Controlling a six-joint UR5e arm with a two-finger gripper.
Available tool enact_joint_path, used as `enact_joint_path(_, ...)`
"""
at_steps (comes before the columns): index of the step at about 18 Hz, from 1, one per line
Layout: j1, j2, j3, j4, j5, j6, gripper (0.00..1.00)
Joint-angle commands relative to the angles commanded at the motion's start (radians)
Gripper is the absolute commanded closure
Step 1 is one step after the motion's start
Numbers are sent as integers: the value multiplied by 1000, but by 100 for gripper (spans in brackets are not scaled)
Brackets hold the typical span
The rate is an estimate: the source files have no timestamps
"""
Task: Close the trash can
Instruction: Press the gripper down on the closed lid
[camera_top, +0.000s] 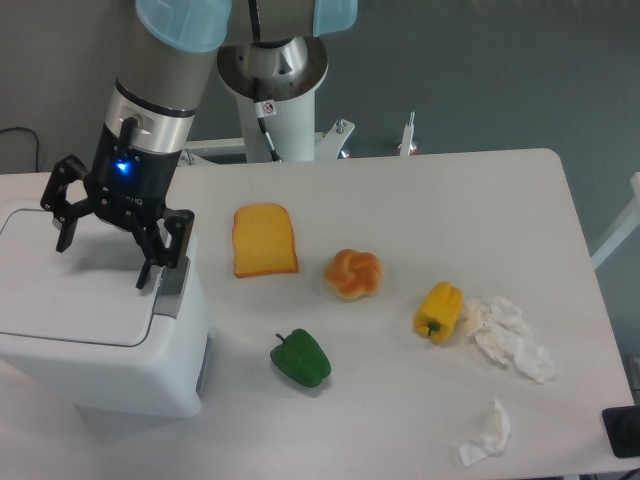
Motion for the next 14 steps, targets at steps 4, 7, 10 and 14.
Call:
enact_joint_path(4,-2,-2,0,-2,0,-2,0)
enact_joint_path(7,-2,-5,0,-2,2,0,0)
enact_joint_path(10,-2,-6,0,-2,0,-2,0)
enact_joint_path(14,-2,-9,-3,-2,2,-2,0)
